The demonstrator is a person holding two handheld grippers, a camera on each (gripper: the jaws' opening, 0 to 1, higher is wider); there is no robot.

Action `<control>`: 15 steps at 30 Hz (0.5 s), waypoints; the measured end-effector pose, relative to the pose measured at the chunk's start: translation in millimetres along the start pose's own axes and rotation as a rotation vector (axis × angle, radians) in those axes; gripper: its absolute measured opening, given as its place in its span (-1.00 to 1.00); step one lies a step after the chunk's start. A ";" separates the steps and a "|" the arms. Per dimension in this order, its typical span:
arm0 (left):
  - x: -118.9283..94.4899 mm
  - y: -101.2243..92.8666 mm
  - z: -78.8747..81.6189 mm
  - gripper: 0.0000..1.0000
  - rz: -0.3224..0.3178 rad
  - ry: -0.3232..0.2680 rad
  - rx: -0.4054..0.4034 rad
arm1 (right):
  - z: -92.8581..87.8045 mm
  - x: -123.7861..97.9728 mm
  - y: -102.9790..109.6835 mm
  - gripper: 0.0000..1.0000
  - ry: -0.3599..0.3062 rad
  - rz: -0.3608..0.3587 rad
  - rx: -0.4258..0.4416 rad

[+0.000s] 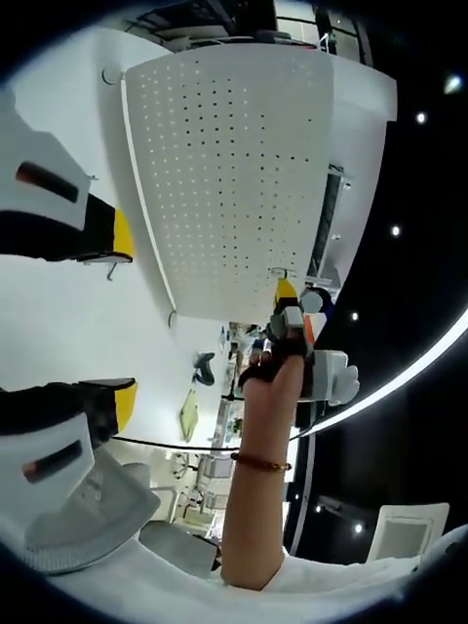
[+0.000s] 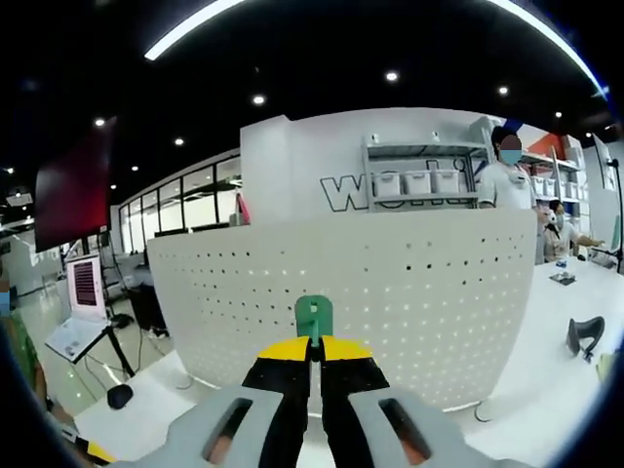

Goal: Insert the hook assembly into the mounting plate slot until the hook locks in place.

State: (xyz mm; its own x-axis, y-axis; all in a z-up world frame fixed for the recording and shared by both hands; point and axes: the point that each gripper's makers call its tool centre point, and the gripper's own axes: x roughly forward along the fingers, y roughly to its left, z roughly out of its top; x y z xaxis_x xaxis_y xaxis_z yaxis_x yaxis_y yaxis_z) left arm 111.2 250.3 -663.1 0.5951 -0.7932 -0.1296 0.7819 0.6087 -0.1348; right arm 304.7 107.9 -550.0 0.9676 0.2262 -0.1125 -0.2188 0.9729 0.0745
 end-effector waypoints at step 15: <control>1.7 5.4 -0.2 0.02 -0.002 0.007 0.001 | 13.6 16.9 -24.3 -0.98 -0.002 -0.036 -0.012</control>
State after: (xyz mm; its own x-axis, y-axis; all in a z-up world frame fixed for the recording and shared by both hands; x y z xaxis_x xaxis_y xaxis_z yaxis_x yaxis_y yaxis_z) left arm 116.4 252.3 -664.3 0.5923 -0.7942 -0.1357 0.7832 0.6071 -0.1341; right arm 328.1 87.4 -540.2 0.9751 0.1908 -0.1130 -0.1851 0.9810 0.0584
